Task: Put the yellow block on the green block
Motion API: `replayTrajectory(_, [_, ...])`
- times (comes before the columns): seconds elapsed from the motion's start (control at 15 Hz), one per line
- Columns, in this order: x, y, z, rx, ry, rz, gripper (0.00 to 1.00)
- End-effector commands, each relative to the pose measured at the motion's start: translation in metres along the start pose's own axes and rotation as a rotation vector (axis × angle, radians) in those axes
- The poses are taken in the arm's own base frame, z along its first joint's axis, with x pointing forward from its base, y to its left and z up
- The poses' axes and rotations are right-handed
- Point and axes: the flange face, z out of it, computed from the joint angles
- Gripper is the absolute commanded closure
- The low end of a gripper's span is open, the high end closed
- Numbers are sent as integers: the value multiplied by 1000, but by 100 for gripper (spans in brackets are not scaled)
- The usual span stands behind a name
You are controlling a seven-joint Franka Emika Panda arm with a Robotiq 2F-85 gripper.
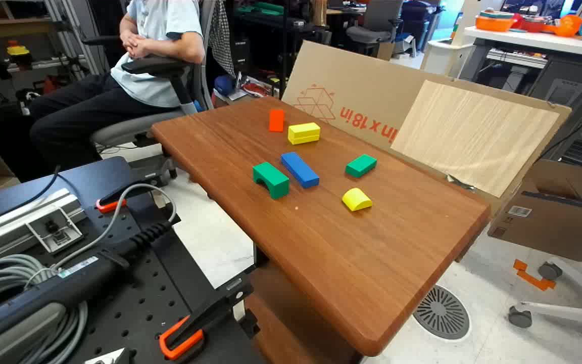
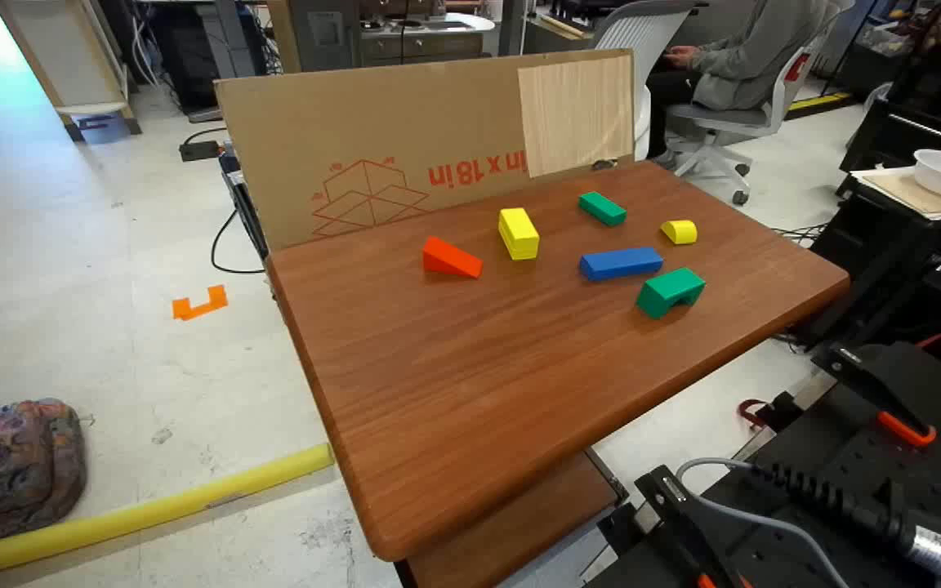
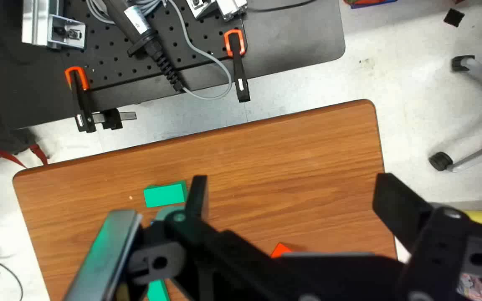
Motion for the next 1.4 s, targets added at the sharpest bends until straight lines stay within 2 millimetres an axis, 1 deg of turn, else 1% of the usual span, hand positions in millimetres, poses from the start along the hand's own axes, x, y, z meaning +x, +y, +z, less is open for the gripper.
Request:
replayTrajectory(0.0, [0,0,0,0,0,0,0])
replayTrajectory(0.47, [0,0,-1,0,0,0,0])
replayTrajectory(0.53, [1,-1,2,-9,-17,-9,0])
replayTrajectory(0.6, [6,-2,5,8,5,5,0])
replayTrajectory(0.67, [11,-2,10,3,-9,5,0])
replayTrajectory(0.8, [27,-6,20,15,8,-12,0])
replayTrajectory(0.93, [52,-15,36,26,52,-32,0])
replayTrajectory(1.13, [92,-29,74,28,87,-37,0])
replayTrajectory(1.27, [120,-37,107,35,74,-46,0])
replayTrajectory(1.33, [132,-39,120,36,68,-46,0])
